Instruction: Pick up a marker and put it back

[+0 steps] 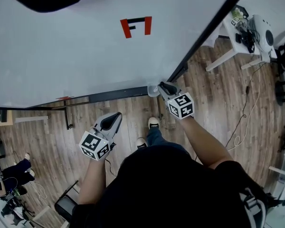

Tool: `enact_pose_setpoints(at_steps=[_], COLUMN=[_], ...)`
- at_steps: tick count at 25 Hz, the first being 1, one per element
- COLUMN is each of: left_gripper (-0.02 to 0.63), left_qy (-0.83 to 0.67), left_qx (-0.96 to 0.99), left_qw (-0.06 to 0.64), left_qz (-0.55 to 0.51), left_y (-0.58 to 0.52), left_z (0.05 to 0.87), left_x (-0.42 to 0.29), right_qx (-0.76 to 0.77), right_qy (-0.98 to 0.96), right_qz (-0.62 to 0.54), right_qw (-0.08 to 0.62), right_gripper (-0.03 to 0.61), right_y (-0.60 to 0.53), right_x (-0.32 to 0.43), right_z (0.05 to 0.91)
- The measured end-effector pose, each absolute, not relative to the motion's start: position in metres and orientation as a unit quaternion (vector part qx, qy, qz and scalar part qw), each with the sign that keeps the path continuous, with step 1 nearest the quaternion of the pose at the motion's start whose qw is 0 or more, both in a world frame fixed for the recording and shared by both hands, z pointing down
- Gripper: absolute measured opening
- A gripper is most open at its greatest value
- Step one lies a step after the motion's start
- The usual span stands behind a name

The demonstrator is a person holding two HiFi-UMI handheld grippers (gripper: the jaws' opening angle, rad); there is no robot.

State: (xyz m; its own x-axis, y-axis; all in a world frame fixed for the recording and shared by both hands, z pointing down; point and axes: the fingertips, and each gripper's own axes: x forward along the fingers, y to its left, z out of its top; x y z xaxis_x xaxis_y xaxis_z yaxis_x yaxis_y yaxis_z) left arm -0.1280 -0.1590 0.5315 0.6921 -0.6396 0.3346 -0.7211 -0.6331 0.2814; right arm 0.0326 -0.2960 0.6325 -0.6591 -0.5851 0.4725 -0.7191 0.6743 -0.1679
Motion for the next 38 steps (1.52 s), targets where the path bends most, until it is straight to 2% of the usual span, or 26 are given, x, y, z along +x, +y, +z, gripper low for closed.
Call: enact_pose_setpoints(at_steps=[23, 28, 38], left_gripper=[0.014, 0.014, 0.014], left_qy=[-0.394, -0.391, -0.377], left_qx=[0.889, 0.892, 0.905], left_qw=[0.208, 0.201, 0.173], left_qz=[0.105, 0.101, 0.093], left_y=[-0.153, -0.148, -0.135], left_z=[0.535, 0.529, 0.51], left_x=[-0.132, -0.133, -0.133], right_qx=[0.354, 0.373, 0.408], right_qy=[-0.891, -0.883, -0.875], right_qz=[0.177, 0.177, 0.165], right_qw=[0.223, 0.224, 0.202], right_gripper=[0.075, 0.104, 0.106], right_y=[-0.298, -0.3, -0.279], right_x=[0.024, 0.035, 0.065], right_z=[0.664, 0.656, 0.612])
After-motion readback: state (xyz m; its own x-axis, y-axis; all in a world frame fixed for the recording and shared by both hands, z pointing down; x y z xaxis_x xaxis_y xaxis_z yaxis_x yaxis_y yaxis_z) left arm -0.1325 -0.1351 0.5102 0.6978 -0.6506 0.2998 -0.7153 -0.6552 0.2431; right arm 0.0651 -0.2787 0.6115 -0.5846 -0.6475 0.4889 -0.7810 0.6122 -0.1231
